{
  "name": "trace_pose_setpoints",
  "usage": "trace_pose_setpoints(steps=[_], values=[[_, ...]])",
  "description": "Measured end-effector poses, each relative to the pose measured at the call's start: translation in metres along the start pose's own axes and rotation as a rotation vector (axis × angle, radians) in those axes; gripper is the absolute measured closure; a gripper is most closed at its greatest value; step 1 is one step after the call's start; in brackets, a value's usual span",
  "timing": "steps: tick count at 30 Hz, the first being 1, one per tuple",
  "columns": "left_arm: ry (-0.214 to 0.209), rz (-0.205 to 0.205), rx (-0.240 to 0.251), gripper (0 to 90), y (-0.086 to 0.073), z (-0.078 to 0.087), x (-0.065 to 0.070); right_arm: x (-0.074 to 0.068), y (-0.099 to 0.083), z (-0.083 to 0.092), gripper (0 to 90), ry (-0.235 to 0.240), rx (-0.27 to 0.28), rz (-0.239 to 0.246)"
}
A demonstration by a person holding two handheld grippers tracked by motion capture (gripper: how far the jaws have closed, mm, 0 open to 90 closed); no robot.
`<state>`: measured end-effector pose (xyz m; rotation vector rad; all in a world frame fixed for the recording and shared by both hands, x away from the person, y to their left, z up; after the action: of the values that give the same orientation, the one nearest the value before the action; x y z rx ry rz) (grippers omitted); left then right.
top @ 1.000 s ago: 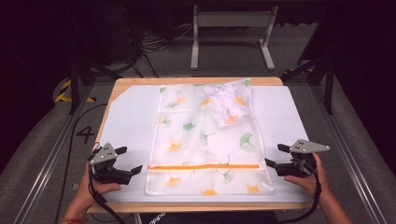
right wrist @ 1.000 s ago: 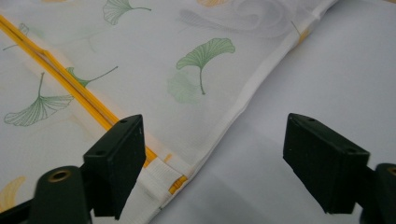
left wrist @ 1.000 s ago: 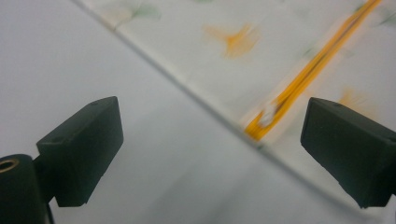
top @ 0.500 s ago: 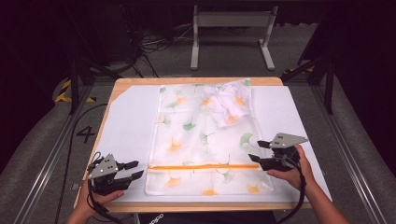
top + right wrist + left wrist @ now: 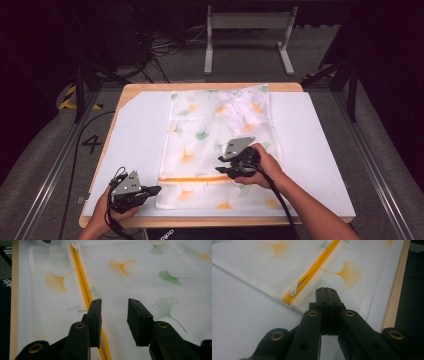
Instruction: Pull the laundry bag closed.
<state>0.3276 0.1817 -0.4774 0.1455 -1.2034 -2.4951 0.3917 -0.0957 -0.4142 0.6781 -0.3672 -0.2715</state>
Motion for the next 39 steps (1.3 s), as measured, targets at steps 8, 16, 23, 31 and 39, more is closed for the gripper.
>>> trace_pose_setpoints(steps=[8, 16, 23, 31, 39], values=[[0.004, -0.021, -0.058, 89.4, -0.002, -0.012, -0.003, -0.026, 0.057, -0.049, 63.0, 0.098, -0.041, 0.132], [-0.003, 0.008, -0.057, 90.0, -0.007, -0.013, -0.008, -0.048, 0.085, -0.095, 61.4, 0.206, -0.124, 0.207], [-0.002, 0.002, -0.057, 90.0, -0.008, -0.014, -0.007, -0.062, 0.097, -0.127, 60.4, 0.239, -0.233, 0.249], [-0.004, -0.001, -0.058, 90.0, -0.008, -0.014, -0.007, -0.066, 0.097, -0.137, 73.9, 0.262, -0.289, 0.230], [-0.006, 0.008, -0.055, 90.0, -0.008, -0.013, -0.007, -0.065, 0.094, -0.135, 83.2, 0.253, -0.320, 0.227]])
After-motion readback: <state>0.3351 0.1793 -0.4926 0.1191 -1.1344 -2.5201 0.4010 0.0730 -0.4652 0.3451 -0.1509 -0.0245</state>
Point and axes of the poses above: each handheld gripper's, and its own axes: z roughly backward along the jaws, y roughly out of its top, x roughly to its right, the point moved 5 cm from there along -z, roughly forward along the jaws, and after that the axes turned 7 degrees about -y, right-handed, at the moved point
